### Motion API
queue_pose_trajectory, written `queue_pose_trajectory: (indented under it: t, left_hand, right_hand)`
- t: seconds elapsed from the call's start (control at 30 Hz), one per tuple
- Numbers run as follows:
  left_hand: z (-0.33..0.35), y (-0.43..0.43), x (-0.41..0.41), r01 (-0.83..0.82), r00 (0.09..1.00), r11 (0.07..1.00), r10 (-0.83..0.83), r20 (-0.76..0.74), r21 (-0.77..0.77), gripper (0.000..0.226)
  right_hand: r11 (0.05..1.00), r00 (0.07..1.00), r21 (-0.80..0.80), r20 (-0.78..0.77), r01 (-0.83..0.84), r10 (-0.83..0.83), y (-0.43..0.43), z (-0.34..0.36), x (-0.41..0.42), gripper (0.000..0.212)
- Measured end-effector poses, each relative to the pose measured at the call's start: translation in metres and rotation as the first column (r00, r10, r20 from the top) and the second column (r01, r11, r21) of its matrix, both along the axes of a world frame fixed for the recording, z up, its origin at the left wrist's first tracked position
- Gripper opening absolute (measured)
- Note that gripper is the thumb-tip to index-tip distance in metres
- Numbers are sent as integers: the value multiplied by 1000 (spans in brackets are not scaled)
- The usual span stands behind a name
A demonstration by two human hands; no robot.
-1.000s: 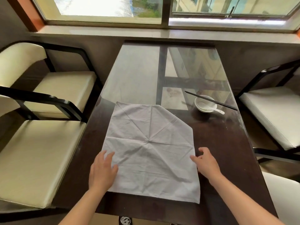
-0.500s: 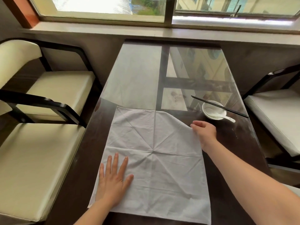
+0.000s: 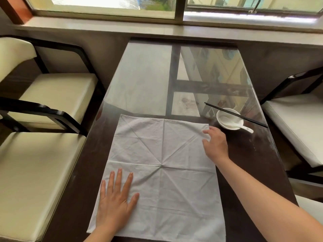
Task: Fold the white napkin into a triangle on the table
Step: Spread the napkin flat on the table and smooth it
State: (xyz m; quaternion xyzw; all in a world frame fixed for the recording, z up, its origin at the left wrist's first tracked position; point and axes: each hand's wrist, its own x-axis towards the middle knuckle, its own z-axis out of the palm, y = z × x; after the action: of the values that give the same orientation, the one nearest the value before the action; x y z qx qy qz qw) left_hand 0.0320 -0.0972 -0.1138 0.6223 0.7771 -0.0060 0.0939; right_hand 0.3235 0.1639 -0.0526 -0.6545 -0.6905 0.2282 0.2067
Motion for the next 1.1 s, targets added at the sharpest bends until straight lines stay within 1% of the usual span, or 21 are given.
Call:
queue_pose_trajectory:
  t: [0.07, 0.13, 0.17, 0.23, 0.3, 0.43, 0.5, 0.6, 0.7, 0.8, 0.87, 1.0, 1.1]
  left_hand:
    - [-1, 0, 1, 2, 1000, 1000, -2, -1, -4, 75]
    - [0, 0, 1, 1, 1000, 1000, -1, 5, -8, 75]
    - [0, 0, 1, -2, 1000, 1000, 2, 6, -8, 75]
    - [0, 1, 1, -5, 1000, 1000, 5, 5, -19, 75]
    - [0, 1, 0, -4, 1000, 999, 4, -5, -38, 75]
    - [-1, 1, 0, 2, 1000, 998, -3, -20, -66, 77]
    - [-1, -1, -2, 2, 1000, 997, -3, -17, -73, 79]
    - [1, -3, -4, -16, 1000, 996, 17, 5, -87, 81]
    - [3, -5, -5, -41, 999, 994, 42, 4, -103, 85]
    - [7, -7, -6, -52, 999, 993, 53, -2, -108, 85]
    - [12, -10, -6, -50, 999, 989, 48, -12, -137, 83]
    - [21, -20, -9, -66, 998, 985, 66, -6, -159, 72]
    - [27, -34, -11, -60, 997, 985, 66, 32, -161, 68]
  right_hand:
    - [990, 986, -70, 104, -126, 133, -4, -7, -10, 46]
    - [950, 917, -184, 266, -253, 296, -10, -16, -20, 56]
    - [925, 873, -237, 327, -296, 363, -12, -22, -23, 60]
    - [896, 815, -308, 392, -321, 427, -13, -30, -24, 66]
    - [897, 796, -313, 429, -311, 426, -8, -34, -20, 67]
    - [896, 781, -335, 458, -291, 425, 7, -31, -13, 68]
    - [907, 776, -311, 481, -284, 408, 3, -30, -14, 69]
    - [917, 793, -267, 468, -295, 391, -25, -30, -15, 72]
    - [895, 786, -276, 434, -350, 441, -68, -35, -12, 72]
    - [903, 798, -278, 430, -329, 423, -101, -39, 1, 70]
    - [909, 794, -284, 450, -305, 408, -118, -39, 15, 69]
    - [916, 780, -274, 487, -292, 394, -147, -39, 40, 70]
    - [926, 813, -271, 456, -261, 363, -168, -37, 50, 68]
